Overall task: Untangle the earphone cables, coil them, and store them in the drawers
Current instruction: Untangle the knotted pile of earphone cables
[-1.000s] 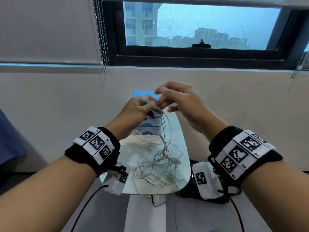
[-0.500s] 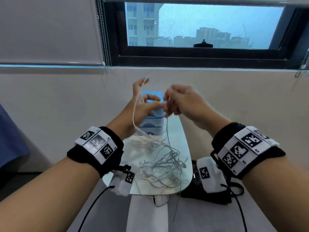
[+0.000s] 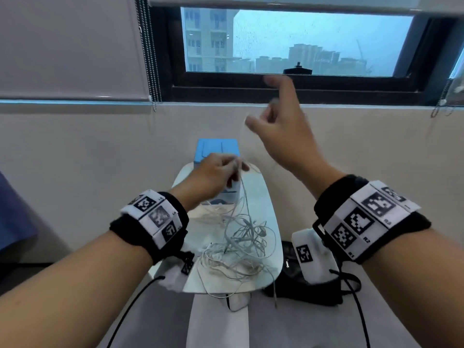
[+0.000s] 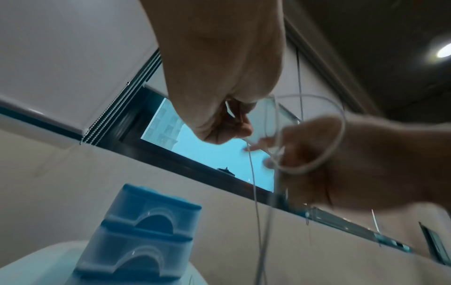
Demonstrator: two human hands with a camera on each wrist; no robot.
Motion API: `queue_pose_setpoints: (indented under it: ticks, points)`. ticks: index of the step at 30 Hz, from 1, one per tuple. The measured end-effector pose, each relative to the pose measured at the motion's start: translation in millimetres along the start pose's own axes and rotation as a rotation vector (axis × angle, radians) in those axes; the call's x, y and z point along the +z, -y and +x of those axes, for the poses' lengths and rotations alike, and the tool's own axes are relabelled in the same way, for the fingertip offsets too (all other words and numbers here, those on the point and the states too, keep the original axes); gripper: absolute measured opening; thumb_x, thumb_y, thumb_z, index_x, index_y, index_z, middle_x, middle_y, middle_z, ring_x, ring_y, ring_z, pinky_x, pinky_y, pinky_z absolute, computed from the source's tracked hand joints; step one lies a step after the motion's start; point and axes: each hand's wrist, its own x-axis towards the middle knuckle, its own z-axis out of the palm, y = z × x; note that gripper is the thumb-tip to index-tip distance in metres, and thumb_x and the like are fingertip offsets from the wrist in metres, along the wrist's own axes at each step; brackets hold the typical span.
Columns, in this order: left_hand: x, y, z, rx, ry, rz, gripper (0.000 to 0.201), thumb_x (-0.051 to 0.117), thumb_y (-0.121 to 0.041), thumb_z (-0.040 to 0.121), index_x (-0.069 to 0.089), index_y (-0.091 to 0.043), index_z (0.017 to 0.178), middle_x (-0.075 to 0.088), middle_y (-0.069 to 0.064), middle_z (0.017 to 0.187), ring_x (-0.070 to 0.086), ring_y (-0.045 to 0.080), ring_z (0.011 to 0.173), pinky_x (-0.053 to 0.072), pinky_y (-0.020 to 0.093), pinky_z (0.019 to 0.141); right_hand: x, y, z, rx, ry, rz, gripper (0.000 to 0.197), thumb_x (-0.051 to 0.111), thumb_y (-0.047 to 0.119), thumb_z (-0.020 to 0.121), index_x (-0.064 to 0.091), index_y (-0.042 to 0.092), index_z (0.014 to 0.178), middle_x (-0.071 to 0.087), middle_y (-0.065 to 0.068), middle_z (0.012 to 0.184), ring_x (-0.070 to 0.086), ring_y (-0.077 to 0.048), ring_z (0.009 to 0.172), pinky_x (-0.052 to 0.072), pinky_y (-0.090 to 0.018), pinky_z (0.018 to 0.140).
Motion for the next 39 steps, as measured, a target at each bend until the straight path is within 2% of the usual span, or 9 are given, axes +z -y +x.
queue_pose_setpoints:
  ticks: [3, 7, 13, 17, 20, 29, 35, 37, 39]
  points:
    - [-15, -23, 4, 0.135, -0.178, -0.093, 0.032, 0.046, -0.023, 0.11, 0.075, -0.014, 0.1, 0.064, 0.001, 0.079, 0.056, 0.008, 0.064, 0.046, 0.022, 0.063, 11, -31, -23, 0.366, 0.328, 0.069, 0.059, 0.077, 0.019, 0.091, 0.047, 0.017, 0.141, 0.049, 0.002, 0.075, 0.046, -0.002, 0.053, 0.035, -0.009, 0.048]
    - [-26, -43, -4, 0.305, -0.155, -0.2, 0.028, 0.048, -0.027, 0.109, 0.071, -0.02, 0.125, 0.069, 0.002, 0.095, 0.062, 0.013, 0.078, 0.049, 0.023, 0.069, 27, -56, -49, 0.434, 0.645, 0.073, 0.026, 0.058, 0.027, 0.104, 0.073, 0.006, 0.106, 0.047, 0.004, 0.063, 0.041, -0.005, 0.043, 0.032, -0.015, 0.042]
    - [-12, -4, -12, 0.062, -0.141, -0.412, 0.06, 0.064, -0.009, 0.099, 0.04, -0.034, 0.147, 0.07, 0.001, 0.093, 0.065, 0.011, 0.079, 0.052, 0.023, 0.071, 23, -30, -24, 0.348, 0.368, 0.16, 0.042, 0.04, 0.022, 0.111, 0.063, 0.001, 0.083, 0.051, -0.01, 0.058, 0.044, -0.012, 0.039, 0.034, -0.018, 0.041]
    - [6, 19, -16, -0.08, 0.069, -0.278, 0.039, 0.06, 0.003, 0.097, 0.065, -0.019, 0.129, 0.068, -0.007, 0.086, 0.059, 0.006, 0.076, 0.047, 0.016, 0.065, 23, -14, -8, 0.139, 0.248, 0.161, 0.03, 0.05, 0.016, 0.105, 0.066, 0.004, 0.082, 0.066, -0.019, 0.071, 0.06, -0.016, 0.056, 0.047, -0.022, 0.055]
    - [17, 24, -21, -0.085, 0.246, -0.162, 0.023, 0.065, -0.006, 0.099, 0.075, -0.011, 0.118, 0.069, -0.02, 0.075, 0.055, -0.006, 0.066, 0.043, 0.01, 0.064, 24, -7, -7, -0.029, 0.163, 0.096, 0.021, 0.055, 0.02, 0.098, 0.07, 0.017, 0.084, 0.073, -0.001, 0.079, 0.069, -0.017, 0.076, 0.059, -0.037, 0.073]
    - [23, 41, -29, -0.116, 0.34, 0.057, 0.013, 0.072, -0.019, 0.095, 0.079, -0.027, 0.103, 0.075, 0.001, 0.112, 0.067, 0.019, 0.108, 0.052, 0.03, 0.096, 6, 4, -4, -0.154, -0.113, 0.043, 0.018, 0.055, 0.017, 0.101, 0.072, 0.015, 0.105, 0.07, 0.01, 0.094, 0.063, -0.004, 0.09, 0.05, -0.017, 0.076]
    - [26, 53, -41, -0.021, 0.546, 0.307, 0.044, 0.068, -0.002, 0.089, 0.075, -0.035, 0.118, 0.068, -0.017, 0.113, 0.063, 0.01, 0.102, 0.054, 0.021, 0.085, -8, -6, -10, -0.138, -0.208, -0.014, 0.02, 0.059, 0.016, 0.098, 0.068, 0.018, 0.115, 0.066, 0.007, 0.109, 0.061, -0.005, 0.1, 0.046, -0.01, 0.084]
    - [23, 56, -44, 0.008, 0.516, 0.326, 0.049, 0.069, -0.001, 0.086, 0.073, -0.037, 0.119, 0.064, -0.013, 0.116, 0.061, 0.007, 0.104, 0.047, 0.01, 0.079, -11, -13, -15, -0.093, -0.212, -0.059, 0.02, 0.06, 0.019, 0.097, 0.066, 0.023, 0.116, 0.061, 0.009, 0.114, 0.058, -0.007, 0.104, 0.047, -0.018, 0.091]
    - [19, 55, -46, 0.018, 0.5, 0.305, 0.052, 0.069, 0.002, 0.082, 0.072, -0.035, 0.118, 0.063, -0.007, 0.114, 0.06, 0.012, 0.1, 0.045, 0.009, 0.075, -14, -20, -20, -0.014, -0.224, -0.112, 0.021, 0.062, 0.023, 0.096, 0.062, 0.034, 0.114, 0.055, 0.013, 0.117, 0.054, -0.011, 0.11, 0.049, -0.041, 0.098]
